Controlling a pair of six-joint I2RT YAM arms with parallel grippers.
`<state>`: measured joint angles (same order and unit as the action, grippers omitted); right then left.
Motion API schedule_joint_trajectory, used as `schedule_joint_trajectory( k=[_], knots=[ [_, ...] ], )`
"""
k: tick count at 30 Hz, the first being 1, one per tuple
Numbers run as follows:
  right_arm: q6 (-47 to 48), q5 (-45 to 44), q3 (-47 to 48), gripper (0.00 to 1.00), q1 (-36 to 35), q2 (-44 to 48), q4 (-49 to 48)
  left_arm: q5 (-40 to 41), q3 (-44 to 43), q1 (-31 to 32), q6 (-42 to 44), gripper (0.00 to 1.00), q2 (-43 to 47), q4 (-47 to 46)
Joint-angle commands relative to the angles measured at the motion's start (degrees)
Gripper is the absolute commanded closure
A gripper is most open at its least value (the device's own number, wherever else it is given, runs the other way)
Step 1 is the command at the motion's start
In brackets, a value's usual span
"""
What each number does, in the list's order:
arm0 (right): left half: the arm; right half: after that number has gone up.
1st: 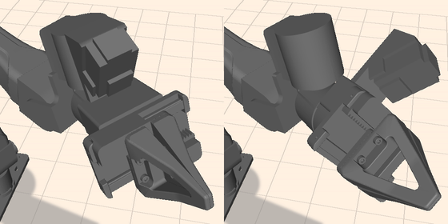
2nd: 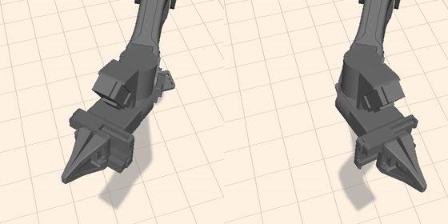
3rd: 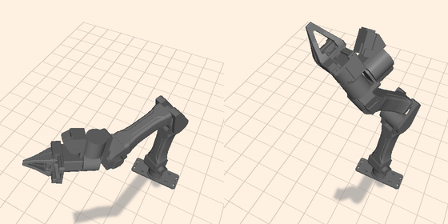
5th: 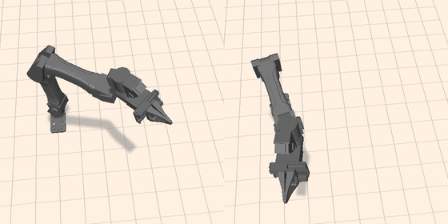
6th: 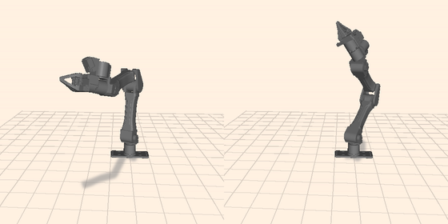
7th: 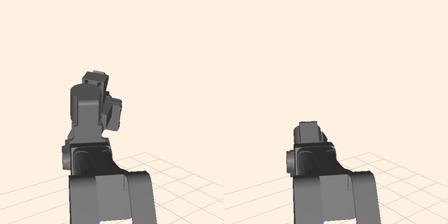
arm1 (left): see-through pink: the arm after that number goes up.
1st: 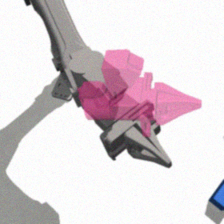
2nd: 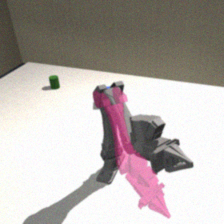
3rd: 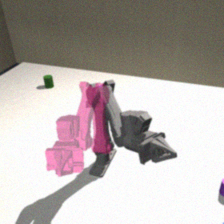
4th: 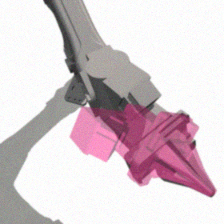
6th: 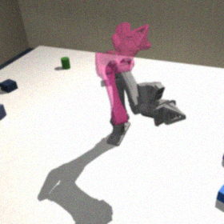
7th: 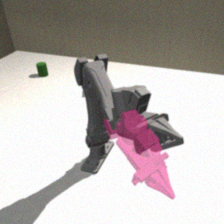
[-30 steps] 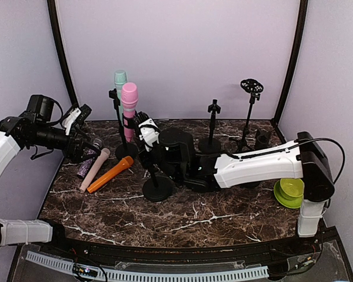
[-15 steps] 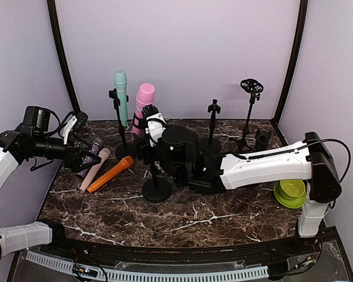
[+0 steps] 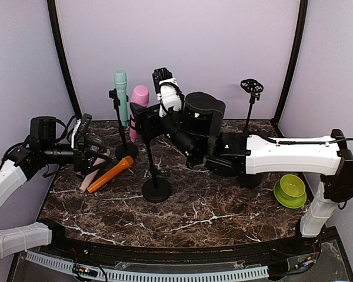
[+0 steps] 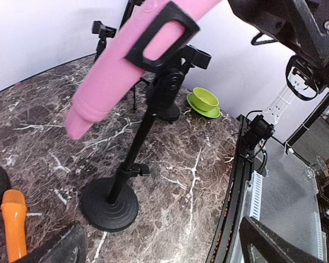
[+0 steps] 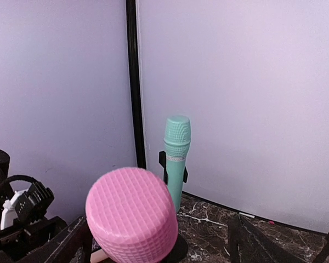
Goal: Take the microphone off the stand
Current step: Move the microphone stand with the microphone to the center of the board, then hold the microphone from the microphone stand.
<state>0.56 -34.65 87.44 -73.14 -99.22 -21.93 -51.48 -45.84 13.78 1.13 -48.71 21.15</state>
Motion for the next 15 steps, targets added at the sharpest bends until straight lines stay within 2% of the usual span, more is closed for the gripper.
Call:
schedule_joint_trajectory(
  k=[1,8,11,15],
  knots=[
    [2.7,2.2,5.8,0.14,0.2,-2.7,2.1,2.1,2.6,6.1,-8.2,0.01,-0.5,-15.4],
    [3.2,2.1,10.3,0.17,1.1,-6.2,3.1,7.8,3.6,13.0,-13.4,0.01,-7.5,-29.1],
    [3.9,1.3,10.7,0.24,1.1,-6.5,2.7,9.5,3.1,15.2,-11.1,0.02,-10.1,-33.9],
    [4.1,0.0,9.8,0.35,1.1,-5.7,1.0,15.0,3.7,16.2,-6.7,0.12,-12.3,-37.7]
  ],
)
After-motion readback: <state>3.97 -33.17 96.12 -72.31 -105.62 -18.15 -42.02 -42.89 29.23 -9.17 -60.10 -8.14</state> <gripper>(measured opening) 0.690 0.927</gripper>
